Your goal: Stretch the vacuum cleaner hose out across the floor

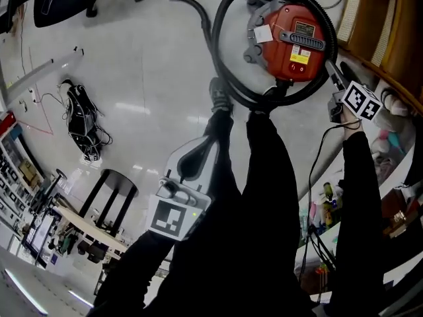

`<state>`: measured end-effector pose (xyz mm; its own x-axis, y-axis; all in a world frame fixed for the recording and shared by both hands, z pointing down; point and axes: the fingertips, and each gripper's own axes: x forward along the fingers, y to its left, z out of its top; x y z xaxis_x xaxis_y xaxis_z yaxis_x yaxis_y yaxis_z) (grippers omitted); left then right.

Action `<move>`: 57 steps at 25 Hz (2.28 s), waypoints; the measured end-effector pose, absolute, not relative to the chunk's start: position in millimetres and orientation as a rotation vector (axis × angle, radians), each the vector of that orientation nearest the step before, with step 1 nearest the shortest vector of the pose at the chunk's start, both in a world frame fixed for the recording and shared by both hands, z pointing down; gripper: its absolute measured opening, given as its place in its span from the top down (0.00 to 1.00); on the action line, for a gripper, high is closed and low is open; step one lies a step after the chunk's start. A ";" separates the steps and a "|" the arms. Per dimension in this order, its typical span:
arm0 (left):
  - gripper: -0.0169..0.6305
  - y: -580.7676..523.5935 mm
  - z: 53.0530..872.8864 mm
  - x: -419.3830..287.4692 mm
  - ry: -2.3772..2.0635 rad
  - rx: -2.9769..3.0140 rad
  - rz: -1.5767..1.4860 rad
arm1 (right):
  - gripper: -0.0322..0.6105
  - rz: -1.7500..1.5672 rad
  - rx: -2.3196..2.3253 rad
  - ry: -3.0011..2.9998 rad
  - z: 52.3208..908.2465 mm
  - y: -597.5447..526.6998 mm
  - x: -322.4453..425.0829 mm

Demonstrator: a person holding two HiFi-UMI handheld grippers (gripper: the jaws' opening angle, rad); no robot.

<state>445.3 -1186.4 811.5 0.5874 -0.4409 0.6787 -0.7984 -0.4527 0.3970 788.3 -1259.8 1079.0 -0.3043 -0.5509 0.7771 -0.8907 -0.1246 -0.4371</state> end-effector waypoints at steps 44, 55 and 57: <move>0.47 -1184.2 769.2 523.5 0.048 3.275 1.541 | 0.66 0.745 0.742 -2.158 773.8 -1174.4 529.9; 0.70 -1169.8 800.7 499.4 0.552 3.247 1.720 | 0.66 0.532 0.876 -2.138 747.6 -1149.0 486.6; 0.70 -1185.1 790.2 481.8 0.498 3.208 1.776 | 0.66 0.486 0.993 -2.143 718.3 -1158.5 486.3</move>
